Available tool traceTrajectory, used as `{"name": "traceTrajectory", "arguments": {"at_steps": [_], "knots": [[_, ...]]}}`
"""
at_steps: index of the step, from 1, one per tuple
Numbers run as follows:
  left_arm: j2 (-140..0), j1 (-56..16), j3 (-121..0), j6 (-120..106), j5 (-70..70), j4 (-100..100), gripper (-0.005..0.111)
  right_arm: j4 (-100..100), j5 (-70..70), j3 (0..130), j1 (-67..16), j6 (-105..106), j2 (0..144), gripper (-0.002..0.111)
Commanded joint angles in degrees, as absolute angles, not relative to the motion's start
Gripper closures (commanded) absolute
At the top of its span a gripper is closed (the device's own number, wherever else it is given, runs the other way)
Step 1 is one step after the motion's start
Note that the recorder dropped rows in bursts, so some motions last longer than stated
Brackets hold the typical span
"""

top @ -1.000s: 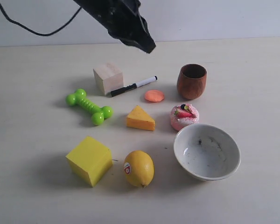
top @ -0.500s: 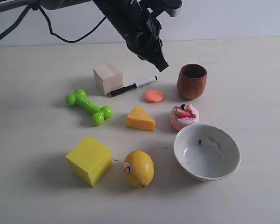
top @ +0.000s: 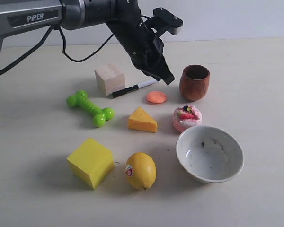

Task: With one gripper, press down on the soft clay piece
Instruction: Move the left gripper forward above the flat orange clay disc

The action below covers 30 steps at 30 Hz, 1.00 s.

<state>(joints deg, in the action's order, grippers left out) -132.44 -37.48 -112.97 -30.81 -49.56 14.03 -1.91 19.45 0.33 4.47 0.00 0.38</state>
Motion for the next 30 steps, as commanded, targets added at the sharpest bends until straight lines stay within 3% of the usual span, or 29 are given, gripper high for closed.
{"name": "traceTrajectory", "arguments": {"at_steps": [1, 30], "knots": [[-133.3, -38.4, -113.5, -29.7, -47.0, 13.7, 0.107, -2.1, 19.0, 0.0, 4.7, 0.0, 0.0, 0.108], [-138.7, -38.4, -117.4, -20.6, -43.3, 8.3, 0.107, -2.1, 19.0, 0.0, 4.7, 0.0, 0.0, 0.108]]}}
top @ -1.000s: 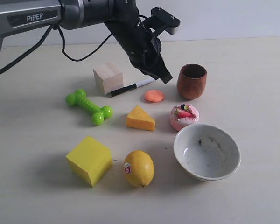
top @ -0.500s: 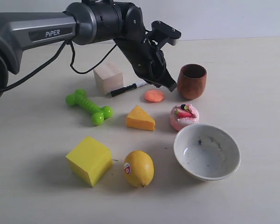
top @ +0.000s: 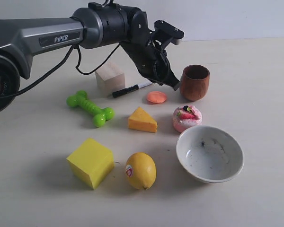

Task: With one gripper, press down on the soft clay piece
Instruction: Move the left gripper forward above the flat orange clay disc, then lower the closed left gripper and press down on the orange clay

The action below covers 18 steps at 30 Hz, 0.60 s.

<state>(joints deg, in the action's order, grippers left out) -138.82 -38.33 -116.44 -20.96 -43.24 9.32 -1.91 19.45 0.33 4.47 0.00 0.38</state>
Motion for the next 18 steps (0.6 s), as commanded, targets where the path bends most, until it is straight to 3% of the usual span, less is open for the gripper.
{"name": "traceTrajectory", "arguments": {"at_steps": [1, 18], "knots": [[-138.7, -38.4, -117.4, -20.6, -43.4, 8.0, 0.107, -2.1, 19.0, 0.0, 4.7, 0.0, 0.0, 0.108], [-141.1, -38.3, -117.4, -19.1, -44.5, 7.8, 0.107, -2.1, 19.0, 0.0, 4.7, 0.0, 0.0, 0.108]]}}
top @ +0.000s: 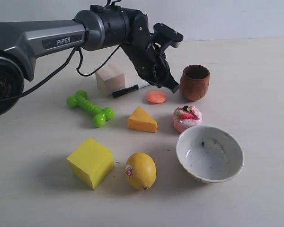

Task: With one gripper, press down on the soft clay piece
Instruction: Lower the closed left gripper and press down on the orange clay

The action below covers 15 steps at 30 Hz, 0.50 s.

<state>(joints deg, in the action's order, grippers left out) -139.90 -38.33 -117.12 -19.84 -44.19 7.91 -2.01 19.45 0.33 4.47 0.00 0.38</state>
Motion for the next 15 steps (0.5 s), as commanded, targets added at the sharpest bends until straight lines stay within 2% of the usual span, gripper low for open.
{"name": "traceTrajectory", "arguments": {"at_steps": [1, 15], "knots": [[-141.2, -38.3, -117.4, -19.1, -44.5, 7.8, 0.107, -2.1, 19.0, 0.0, 4.7, 0.0, 0.0, 0.108], [-142.5, -38.3, -117.4, -19.0, -46.5, 7.7, 0.107, -2.1, 19.0, 0.0, 4.7, 0.0, 0.0, 0.108]]}}
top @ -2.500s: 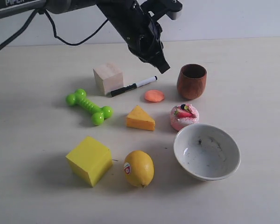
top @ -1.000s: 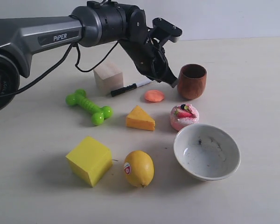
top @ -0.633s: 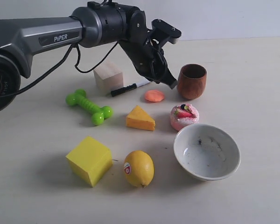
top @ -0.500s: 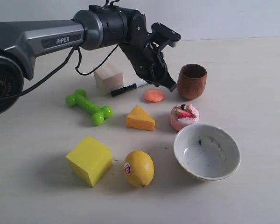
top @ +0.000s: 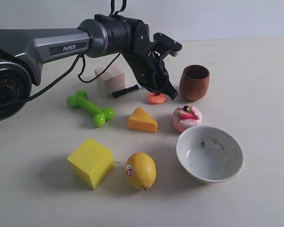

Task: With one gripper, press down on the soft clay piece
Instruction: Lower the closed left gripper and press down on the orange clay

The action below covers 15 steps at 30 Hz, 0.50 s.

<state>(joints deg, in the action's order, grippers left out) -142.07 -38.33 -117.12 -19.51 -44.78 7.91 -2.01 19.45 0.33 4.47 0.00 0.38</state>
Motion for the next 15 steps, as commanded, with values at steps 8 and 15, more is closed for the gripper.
{"name": "traceTrajectory", "arguments": {"at_steps": [8, 15], "knots": [[-142.5, -38.3, -117.4, -17.8, -47.5, 7.7, 0.107, -2.1, 19.0, 0.0, 4.7, 0.0, 0.0, 0.108], [-143.8, -38.3, -117.4, -17.6, -48.8, 7.7, 0.107, -2.1, 19.0, 0.0, 4.7, 0.0, 0.0, 0.108]]}}
